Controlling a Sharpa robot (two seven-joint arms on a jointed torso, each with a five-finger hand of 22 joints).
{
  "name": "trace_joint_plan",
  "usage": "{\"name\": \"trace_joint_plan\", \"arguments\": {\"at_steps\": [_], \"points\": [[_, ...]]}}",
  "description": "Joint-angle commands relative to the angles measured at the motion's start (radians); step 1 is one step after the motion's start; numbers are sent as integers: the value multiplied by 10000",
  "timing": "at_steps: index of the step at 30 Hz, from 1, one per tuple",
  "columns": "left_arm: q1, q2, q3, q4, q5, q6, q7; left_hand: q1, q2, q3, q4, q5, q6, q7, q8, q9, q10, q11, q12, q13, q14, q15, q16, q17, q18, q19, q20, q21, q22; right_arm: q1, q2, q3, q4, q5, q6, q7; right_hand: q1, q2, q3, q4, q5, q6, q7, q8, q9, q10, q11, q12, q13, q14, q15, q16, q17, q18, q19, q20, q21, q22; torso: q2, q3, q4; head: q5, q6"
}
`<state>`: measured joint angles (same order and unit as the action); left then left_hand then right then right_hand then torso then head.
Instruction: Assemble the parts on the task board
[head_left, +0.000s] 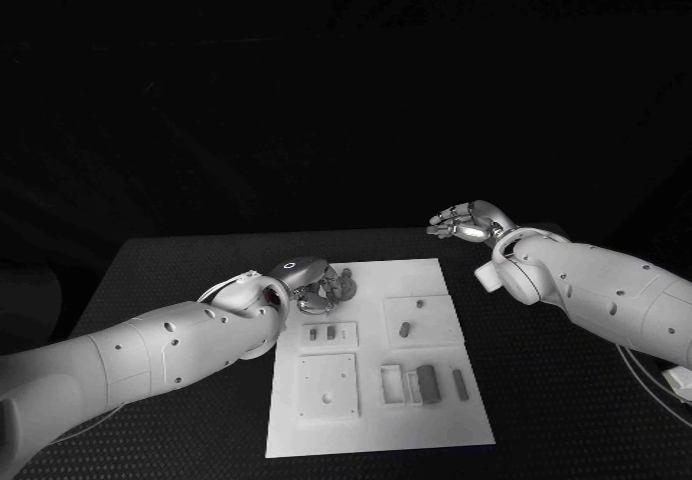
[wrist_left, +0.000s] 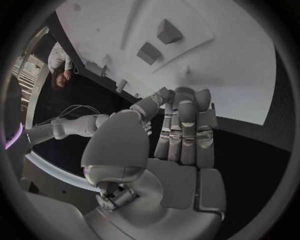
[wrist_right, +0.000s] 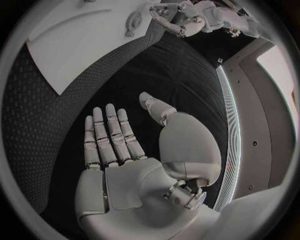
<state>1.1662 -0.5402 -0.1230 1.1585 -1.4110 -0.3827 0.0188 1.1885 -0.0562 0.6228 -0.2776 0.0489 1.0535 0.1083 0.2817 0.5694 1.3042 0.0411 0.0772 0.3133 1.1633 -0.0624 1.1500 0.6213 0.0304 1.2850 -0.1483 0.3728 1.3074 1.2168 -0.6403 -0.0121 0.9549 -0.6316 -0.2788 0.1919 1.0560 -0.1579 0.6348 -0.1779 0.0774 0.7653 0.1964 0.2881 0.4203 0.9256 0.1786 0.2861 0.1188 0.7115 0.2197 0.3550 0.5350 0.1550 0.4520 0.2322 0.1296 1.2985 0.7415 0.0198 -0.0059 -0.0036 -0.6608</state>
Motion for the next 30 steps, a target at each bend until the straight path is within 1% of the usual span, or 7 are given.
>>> {"name": "trace_joint_plan", "arguments": {"at_steps": [1, 4, 10, 15, 20, 26, 30], "points": [[12, -236, 42, 281, 354, 43, 238, 11, 81, 69, -12, 32, 52, 14, 48, 9, 135, 61, 35, 7, 80, -10, 35, 12, 611, 18, -48, -1, 218, -2, -19, 2, 18, -10, 148, 122, -18, 87, -27, 34, 19, -70, 31, 40, -10, -52, 46, -14, -10, -73, -15, -45, 17, -162, 24, -40, -48, 11, 3, -3, 4, -9, 9], [12, -467, 77, 474, 354, 185, 169, 14, 85, 74, -16, 32, 52, 14, 47, 10, 136, 60, 31, 7, 81, -11, 36, 13, 610, 17, -50, -2, 218, -2, -26, 2, 10, -10, 151, 122, -18, 88, -27, 34, 19, -69, 30, 42, -11, -52, 46, -13, -10, -73, -15, -46, 19, -162, 24, -40, -50, 13, 5, -5, 5, -14, 15], [22, -899, 81, 724, 127, 1073, 6, 15, 96, 81, -19, 32, 52, 13, 47, 10, 138, 59, 25, 6, 83, -13, 38, 15, 606, 17, -54, -4, 218, -2, -54, 2, 10, -10, 149, 118, -19, 89, -28, 34, 19, -68, 29, 45, -13, -52, 47, -12, -12, -74, -15, -48, 22, -162, 25, -40, -56, 18, 6, -9, 1, -32, 12], [19, -929, 77, 740, 87, 1247, -39, 3, 107, 82, -14, 29, 51, 15, 46, 10, 142, 58, 20, 6, 86, -14, 41, 19, 600, 15, -54, -6, 218, -2, -61, 2, 19, -10, 155, 117, -19, 87, -29, 33, 19, -68, 29, 46, -15, -53, 47, -12, -13, -74, -15, -49, 24, -162, 26, -40, -59, 20, 8, -24, 18, -62, -4], [19, -899, 77, 739, 2, 1374, -64, 1, 112, 86, -18, 29, 46, 16, 42, 9, 141, 58, 13, 6, 86, -15, 42, 21, 596, 13, -58, -8, 218, -2, -46, 2, 19, -10, 158, 120, -17, 88, -30, 32, 19, -68, 28, 48, -17, -53, 46, -11, -14, -74, -15, -51, 27, -162, 27, -40, -65, 24, 12, -31, -4, -39, -4], [18, -840, 75, 632, 1, 1233, -65, 0, 121, 91, -20, 29, 41, 18, 39, 9, 141, 58, 7, 5, 87, -15, 44, 24, 593, 10, -60, -11, 217, -2, -40, 2, 9, -10, 160, 122, -19, 88, -31, 33, 19, -68, 28, 51, -20, -53, 46, -10, -16, -74, -15, -53, 30, -163, 28, -40, -71, 29, 16, -5, -16, -35, -23], [17, -784, 75, 584, -38, 1137, -70, -1, 123, 92, -20, 29, 41, 18, 39, 9, 143, 57, 6, 6, 88, -16, 45, 25, 591, 9, -61, -13, 216, -2, -35, 2, 12, -10, 160, 125, -20, 88, -32, 33, 19, -68, 28, 52, -21, -53, 46, -9, -17, -75, -15, -55, 32, -163, 29, -40, -75, 31, 16, -4, -16, -36, -23]]}}
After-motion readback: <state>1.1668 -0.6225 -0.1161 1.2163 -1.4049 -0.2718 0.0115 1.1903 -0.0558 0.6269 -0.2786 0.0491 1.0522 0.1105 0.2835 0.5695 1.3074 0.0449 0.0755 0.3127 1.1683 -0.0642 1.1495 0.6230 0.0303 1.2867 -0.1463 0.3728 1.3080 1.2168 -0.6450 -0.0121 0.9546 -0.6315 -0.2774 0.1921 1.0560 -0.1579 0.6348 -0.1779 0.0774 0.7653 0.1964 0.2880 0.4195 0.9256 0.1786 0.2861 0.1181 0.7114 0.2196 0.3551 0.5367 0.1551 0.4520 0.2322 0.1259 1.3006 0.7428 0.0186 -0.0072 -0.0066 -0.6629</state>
